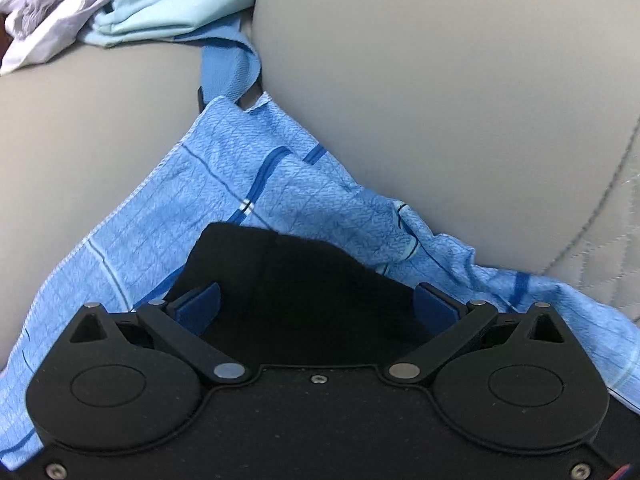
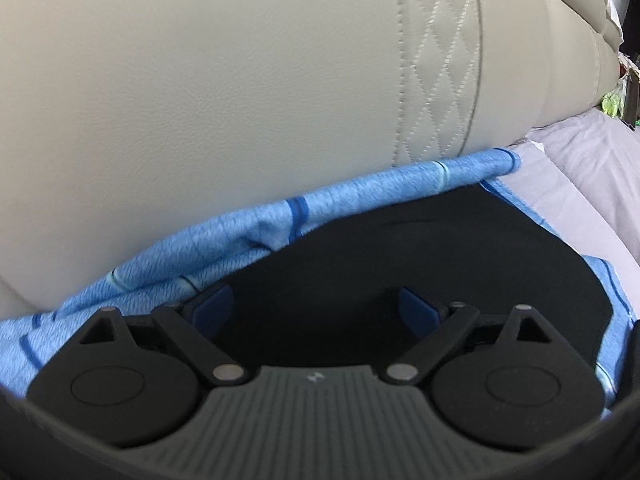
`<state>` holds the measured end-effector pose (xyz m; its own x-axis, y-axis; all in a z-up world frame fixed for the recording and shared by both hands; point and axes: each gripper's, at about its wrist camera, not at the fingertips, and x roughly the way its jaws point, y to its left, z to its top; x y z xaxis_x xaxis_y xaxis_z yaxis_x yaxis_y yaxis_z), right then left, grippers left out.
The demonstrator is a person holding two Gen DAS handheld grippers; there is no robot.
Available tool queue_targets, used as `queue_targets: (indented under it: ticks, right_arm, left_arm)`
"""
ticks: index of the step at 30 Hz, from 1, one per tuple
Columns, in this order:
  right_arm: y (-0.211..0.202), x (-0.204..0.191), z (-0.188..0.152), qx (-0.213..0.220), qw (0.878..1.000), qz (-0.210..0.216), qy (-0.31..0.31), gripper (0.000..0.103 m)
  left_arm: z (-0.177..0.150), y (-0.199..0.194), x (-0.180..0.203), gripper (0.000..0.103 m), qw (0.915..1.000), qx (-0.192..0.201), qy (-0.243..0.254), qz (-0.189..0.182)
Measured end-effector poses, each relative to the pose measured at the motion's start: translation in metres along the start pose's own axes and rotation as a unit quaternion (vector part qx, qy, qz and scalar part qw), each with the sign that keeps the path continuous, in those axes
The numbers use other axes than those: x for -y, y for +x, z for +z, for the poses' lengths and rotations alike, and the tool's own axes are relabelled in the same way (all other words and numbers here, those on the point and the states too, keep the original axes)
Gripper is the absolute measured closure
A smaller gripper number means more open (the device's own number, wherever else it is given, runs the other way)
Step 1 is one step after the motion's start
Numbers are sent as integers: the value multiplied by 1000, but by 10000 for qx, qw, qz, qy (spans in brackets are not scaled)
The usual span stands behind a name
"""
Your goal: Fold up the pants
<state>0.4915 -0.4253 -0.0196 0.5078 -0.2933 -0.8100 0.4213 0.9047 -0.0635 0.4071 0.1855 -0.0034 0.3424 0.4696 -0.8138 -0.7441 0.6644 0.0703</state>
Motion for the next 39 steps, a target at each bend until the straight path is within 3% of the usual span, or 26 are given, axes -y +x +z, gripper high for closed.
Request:
queue_targets:
  ticks: [3,12,14,15,16,17,22,28,33,36,39]
  right_arm:
    - [14,-7,5,-124,9999,-90,35,0]
    - [34,-17,15,-288,9992,-189,-179,2]
    - [32,-15,15,-251,9993,-98,-254,16]
    - [28,-14,15,-172,9994,-118,-288,39]
    - [24,-13,15,-95,9992,-224,-306,80]
    - [20,-9,17,-67,9992,-290,-254,99]
    - [0,22,10,1,9998,180,-14,100]
    - [-40,64,-18,468,9952,825,250,101]
    - [-61,90,-43,687,9930,896,351,100]
    - [-66,108,-55,660,9917,983,499,100]
    - [-66,119,-66,572,9912,1026,610,100]
  left_arm:
    - [1,11,6,0,9998,-120,8,171]
    - [5,23,9,0,9993,-226,-19,311]
    - [6,26,10,0,9991,-261,39,340]
    - [5,25,11,0,9990,-267,83,351]
    - [5,25,12,0,9989,-270,128,349]
    - [4,24,12,0,9989,-271,156,335]
    - [3,22,9,0,9993,-277,176,202]
    - [6,16,-10,0,9992,-282,-165,-246]
    - [11,14,-25,0,9963,-373,-455,-621]
    - [11,15,-22,0,9969,-411,-319,-588]
    - [11,13,-21,0,9959,-470,-512,-573]
